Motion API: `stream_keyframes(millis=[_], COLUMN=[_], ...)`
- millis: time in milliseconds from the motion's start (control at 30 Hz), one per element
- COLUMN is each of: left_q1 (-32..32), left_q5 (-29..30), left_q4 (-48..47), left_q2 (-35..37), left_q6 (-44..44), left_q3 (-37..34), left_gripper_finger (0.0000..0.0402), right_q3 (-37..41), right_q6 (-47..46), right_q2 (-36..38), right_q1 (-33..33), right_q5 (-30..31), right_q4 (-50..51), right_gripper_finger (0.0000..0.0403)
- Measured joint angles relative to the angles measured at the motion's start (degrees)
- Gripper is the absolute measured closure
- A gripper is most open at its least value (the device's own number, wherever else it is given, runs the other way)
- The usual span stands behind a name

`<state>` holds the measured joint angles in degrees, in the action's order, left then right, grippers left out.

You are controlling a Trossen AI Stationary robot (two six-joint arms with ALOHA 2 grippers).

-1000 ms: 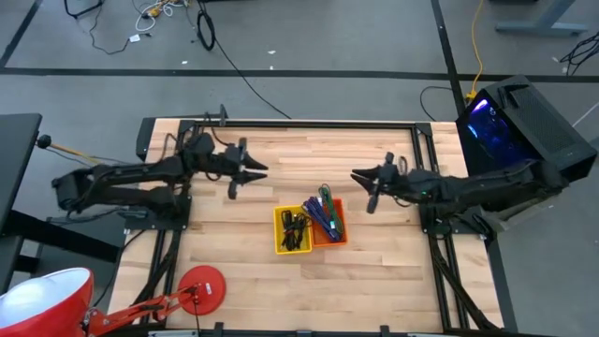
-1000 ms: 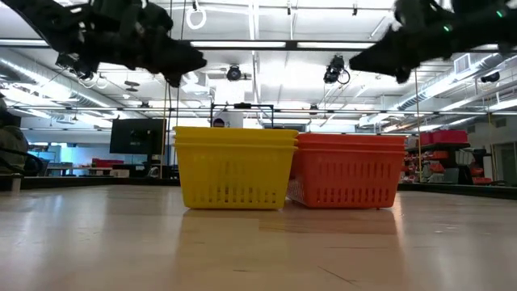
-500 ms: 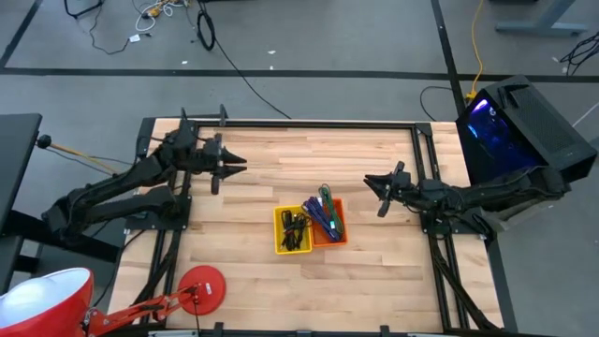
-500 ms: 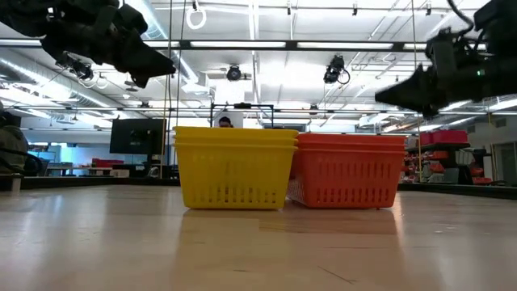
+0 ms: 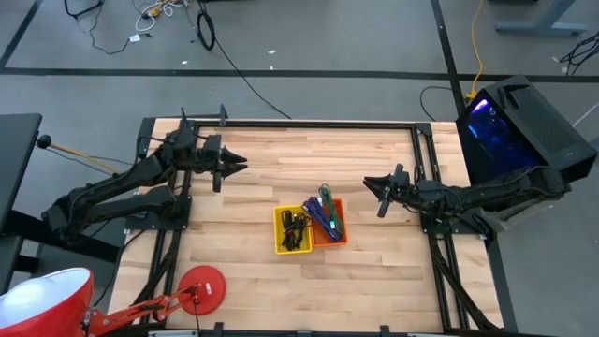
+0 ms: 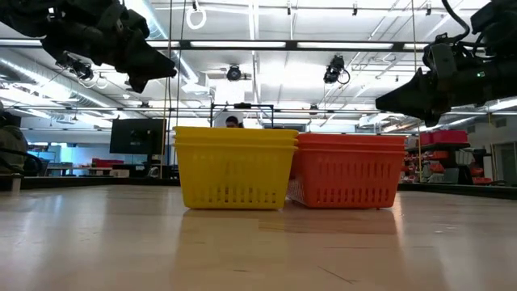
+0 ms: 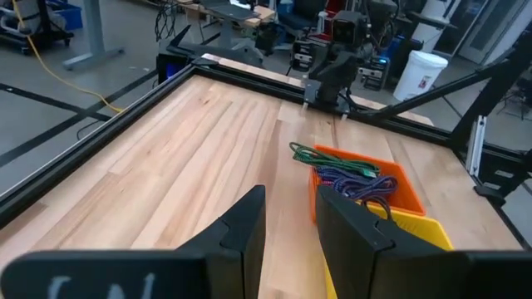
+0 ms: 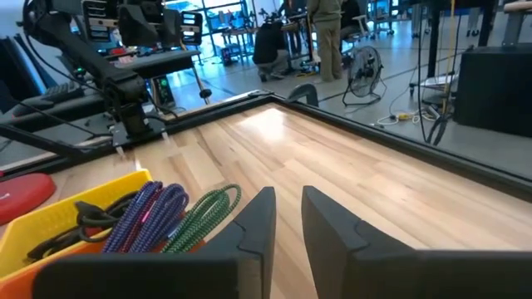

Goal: Pick & Place USB Port
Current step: Return to Home Position

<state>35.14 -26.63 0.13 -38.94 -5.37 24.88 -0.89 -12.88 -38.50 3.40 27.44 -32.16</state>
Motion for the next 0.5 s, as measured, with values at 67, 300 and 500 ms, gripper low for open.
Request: stream_keyframes(millis=[67, 300, 500], left_q1=[-0.1, -2.2, -11.0], left_q5=[0.0, 0.49, 7.4], left_q4=[0.0, -0.09, -0.05], left_q2=[0.0, 3.18, 12.28], left_q6=[-0.02, 0.0, 0.02], left_q3=[0.0, 0.0, 0.02], left_gripper_finger=[0.0289, 0.0289, 0.0289], right_q3=[0.0, 0.0, -0.02], right_q6=[0.02, 0.04, 0.04], right_q2=[0.0, 0.0, 0.0], right_q1=[0.0, 0.0, 0.0], right_q5=[0.04, 0.03, 0.04], right_q4=[0.0, 0.01, 0.02], right_gripper_finger=[0.0337, 0.0337, 0.0337])
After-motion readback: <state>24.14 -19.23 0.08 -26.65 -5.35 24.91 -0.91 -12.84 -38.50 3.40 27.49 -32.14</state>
